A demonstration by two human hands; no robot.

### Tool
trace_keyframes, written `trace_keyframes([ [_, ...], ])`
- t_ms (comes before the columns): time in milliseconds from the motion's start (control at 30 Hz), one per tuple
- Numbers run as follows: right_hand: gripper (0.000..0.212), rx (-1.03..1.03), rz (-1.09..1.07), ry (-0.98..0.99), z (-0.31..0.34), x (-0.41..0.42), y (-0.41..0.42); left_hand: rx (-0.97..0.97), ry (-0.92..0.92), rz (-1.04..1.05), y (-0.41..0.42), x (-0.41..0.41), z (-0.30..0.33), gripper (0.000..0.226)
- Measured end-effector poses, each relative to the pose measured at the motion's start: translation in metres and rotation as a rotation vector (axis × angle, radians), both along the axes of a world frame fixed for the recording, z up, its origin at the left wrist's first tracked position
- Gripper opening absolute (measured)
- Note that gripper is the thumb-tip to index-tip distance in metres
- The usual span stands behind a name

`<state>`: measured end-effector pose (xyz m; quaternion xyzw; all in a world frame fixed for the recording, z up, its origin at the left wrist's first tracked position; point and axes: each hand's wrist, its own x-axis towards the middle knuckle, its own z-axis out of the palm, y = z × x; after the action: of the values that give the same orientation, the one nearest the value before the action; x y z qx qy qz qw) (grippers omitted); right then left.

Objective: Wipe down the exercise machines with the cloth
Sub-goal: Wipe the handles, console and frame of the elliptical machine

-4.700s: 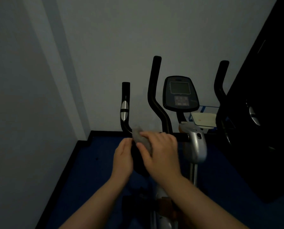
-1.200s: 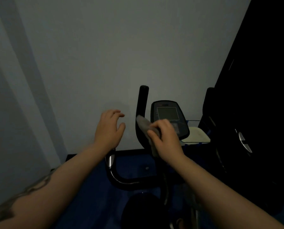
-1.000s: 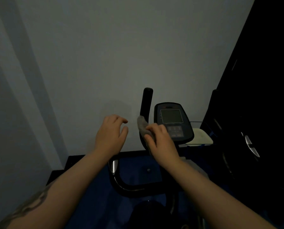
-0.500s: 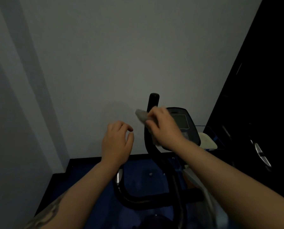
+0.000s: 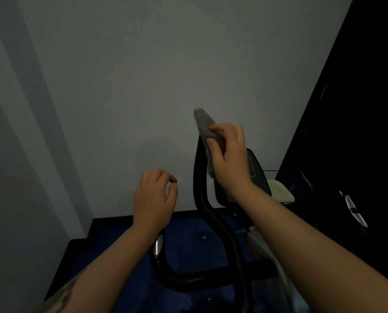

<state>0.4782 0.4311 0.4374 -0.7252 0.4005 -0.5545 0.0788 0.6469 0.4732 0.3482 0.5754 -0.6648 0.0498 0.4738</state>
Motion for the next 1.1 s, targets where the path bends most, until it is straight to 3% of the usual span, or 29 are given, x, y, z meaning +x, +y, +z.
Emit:
trace_keyframes([
  [100,0.046,0.068,0.016,0.025,-0.011,0.012,-0.004,0.015,-0.012,0.005,0.000,0.001,-0.001,0.032],
  [267,0.039,0.079,0.029,0.064,-0.054,0.005,0.009,0.013,-0.003,-0.002,0.000,0.000,0.000,0.032],
  [400,0.036,-0.026,-0.073,-0.204,-0.015,0.006,-0.001,0.012,0.014,0.003,0.000,-0.001,0.000,0.032],
  [500,0.045,0.166,-0.062,-0.322,-0.019,0.018,0.000,0.003,0.004,-0.001,0.000,-0.001,0.000,0.031],
  [633,0.047,0.411,-0.051,-0.237,-0.057,0.014,0.028,0.003,0.022,-0.010,-0.001,-0.001,-0.001,0.030],
  [800,0.043,0.389,-0.067,-0.413,-0.016,0.015,0.008,0.010,0.006,0.002,0.000,-0.002,0.000,0.030],
  [867,0.040,0.440,-0.028,-0.377,-0.020,0.024,0.006,0.022,0.001,0.006,0.000,-0.002,-0.001,0.030],
  [1000,0.019,0.635,-0.048,-0.111,-0.067,-0.004,0.023,0.019,0.001,0.009,0.000,-0.001,-0.001,0.028],
  [1100,0.019,0.727,-0.003,-0.126,-0.059,-0.027,0.024,0.021,0.014,0.013,0.000,-0.003,-0.001,0.029],
])
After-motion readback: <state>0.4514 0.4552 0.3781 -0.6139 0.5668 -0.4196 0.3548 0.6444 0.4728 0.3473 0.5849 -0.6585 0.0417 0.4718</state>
